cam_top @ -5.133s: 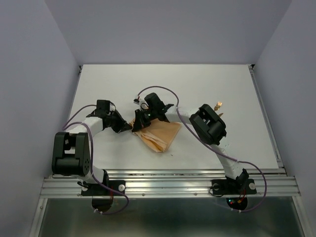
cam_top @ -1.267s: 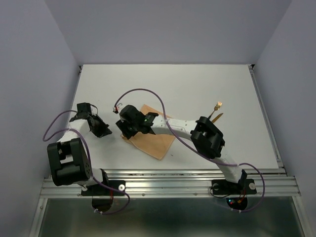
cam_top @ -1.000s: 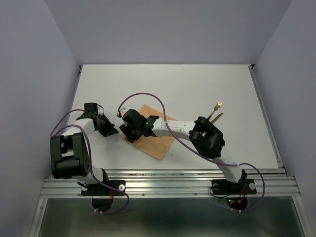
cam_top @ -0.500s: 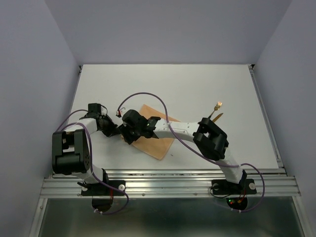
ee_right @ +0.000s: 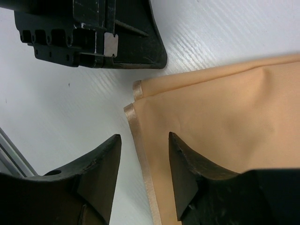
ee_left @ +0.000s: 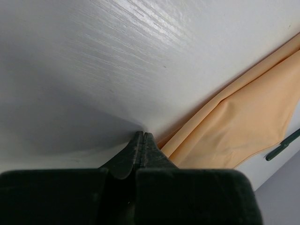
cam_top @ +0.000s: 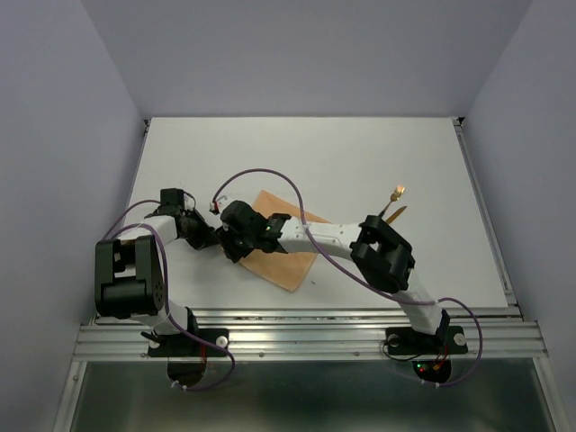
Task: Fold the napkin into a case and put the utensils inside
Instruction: Pick up the lower triangle-folded napkin from the center of the board.
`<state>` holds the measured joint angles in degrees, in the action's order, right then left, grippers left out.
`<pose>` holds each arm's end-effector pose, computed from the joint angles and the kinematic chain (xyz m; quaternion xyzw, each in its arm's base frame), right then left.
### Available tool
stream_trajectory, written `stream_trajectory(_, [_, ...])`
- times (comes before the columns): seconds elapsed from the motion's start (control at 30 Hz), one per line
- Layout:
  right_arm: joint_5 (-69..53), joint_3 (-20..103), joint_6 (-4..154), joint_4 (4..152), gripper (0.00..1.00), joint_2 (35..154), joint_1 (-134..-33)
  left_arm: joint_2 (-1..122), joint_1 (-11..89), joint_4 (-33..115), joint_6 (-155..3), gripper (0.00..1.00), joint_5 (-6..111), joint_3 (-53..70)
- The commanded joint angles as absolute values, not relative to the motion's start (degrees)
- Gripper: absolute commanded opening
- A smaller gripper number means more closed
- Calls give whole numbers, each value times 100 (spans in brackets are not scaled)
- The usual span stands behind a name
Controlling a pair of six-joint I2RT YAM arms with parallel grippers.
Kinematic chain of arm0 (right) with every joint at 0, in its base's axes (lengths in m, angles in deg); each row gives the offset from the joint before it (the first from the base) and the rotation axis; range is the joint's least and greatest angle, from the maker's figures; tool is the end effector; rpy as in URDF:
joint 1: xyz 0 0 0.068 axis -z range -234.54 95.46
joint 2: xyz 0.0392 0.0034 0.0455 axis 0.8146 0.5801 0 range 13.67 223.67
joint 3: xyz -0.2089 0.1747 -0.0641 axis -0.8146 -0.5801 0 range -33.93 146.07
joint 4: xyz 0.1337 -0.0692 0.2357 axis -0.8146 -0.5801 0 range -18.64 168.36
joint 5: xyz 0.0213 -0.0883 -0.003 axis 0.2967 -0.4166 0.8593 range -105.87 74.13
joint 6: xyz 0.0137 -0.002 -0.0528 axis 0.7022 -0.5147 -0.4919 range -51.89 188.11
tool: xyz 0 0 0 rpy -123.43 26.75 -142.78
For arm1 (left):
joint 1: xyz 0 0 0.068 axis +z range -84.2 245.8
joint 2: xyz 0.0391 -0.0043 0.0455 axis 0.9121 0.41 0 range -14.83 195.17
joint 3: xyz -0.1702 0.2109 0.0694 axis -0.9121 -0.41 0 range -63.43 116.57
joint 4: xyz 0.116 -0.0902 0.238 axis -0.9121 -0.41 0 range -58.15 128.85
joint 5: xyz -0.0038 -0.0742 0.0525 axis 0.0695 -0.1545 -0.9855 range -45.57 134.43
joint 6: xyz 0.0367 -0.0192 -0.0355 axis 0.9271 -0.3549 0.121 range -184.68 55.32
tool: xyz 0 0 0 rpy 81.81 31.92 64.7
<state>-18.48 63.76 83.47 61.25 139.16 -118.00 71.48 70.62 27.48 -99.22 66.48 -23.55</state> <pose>0.2328 0.4622 0.1861 -0.3683 0.8467 0.2271 0.3096 0.2859 0.0105 0.1426 -0.2677 0.9058 -0.2474 0.2160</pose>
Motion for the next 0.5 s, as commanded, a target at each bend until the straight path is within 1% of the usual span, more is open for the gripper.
stream_trajectory(0.0, [-2035,6662,8411,6324,48,14005,-11844,7140,7010,2804,-9878,0,6685,-2432])
stream_trajectory(0.03, [-2027,6679,8420,6324,47,14023,-11844,7148,7010,2804,-9878,0,6693,-2432])
stream_trajectory(0.13, [-2000,6732,8437,6315,38,14084,-11844,7166,7002,2822,-9878,0,6720,-2423])
stream_trajectory(0.2, [-2018,6758,8446,6315,35,14102,-11844,7166,7002,2822,-9869,0,6737,-2423])
stream_trajectory(0.3, [-2044,6802,8463,6324,26,14129,-11844,7148,7002,2822,-9869,0,6746,-2432])
stream_trajectory(0.43, [-2079,6838,8490,6350,9,14129,-11844,7148,7002,2830,-9860,0,6781,-2441])
stream_trajectory(0.47, [-2105,6838,8490,6368,1,14111,-11844,7157,6993,2831,-9869,0,6781,-2441])
